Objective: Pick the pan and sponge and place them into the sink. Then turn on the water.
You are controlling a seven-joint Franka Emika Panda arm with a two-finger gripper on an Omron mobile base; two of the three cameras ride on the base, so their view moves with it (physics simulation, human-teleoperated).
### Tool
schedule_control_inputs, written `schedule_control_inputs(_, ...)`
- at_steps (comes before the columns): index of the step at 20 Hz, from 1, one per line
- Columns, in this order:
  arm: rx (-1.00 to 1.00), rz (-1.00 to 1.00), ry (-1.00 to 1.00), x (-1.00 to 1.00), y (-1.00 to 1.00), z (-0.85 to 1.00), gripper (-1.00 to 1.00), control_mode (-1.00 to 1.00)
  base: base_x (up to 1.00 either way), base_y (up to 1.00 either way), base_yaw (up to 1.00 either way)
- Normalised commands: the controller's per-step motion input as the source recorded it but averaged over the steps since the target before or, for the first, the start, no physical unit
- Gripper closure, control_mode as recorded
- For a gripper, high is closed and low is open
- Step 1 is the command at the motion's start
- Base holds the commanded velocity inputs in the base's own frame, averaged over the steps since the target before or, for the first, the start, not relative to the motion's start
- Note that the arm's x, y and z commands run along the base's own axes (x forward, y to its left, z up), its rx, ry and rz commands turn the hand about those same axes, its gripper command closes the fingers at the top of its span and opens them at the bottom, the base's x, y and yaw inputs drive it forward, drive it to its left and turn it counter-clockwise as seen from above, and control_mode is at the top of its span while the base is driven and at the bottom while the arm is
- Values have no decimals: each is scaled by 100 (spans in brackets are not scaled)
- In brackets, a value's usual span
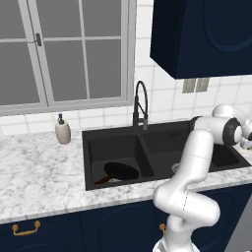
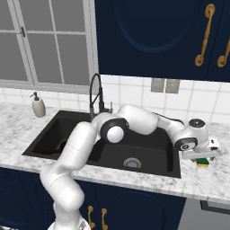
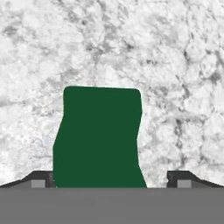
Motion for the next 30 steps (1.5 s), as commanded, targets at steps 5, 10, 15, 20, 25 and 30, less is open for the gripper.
schedule_control_inputs(5, 0, 3, 28, 0, -17, -47, -100, -100, 0, 0, 0)
schedule_control_inputs(10, 0, 12, 30, 0, 0, -81, 100, -100, 0, 0, 0)
schedule_control_inputs(15, 3, 22, 23, -22, -17, -100, 100, -100, 0, 0, 0)
schedule_control_inputs(20, 20, 23, -10, -100, -2, -59, 100, -100, 0, 0, 0)
schedule_control_inputs(25, 26, 25, -28, -100, 60, 3, 100, -100, 0, 0, 0)
schedule_control_inputs(30, 4, 21, -39, -96, 99, 14, 100, -100, 0, 0, 0)
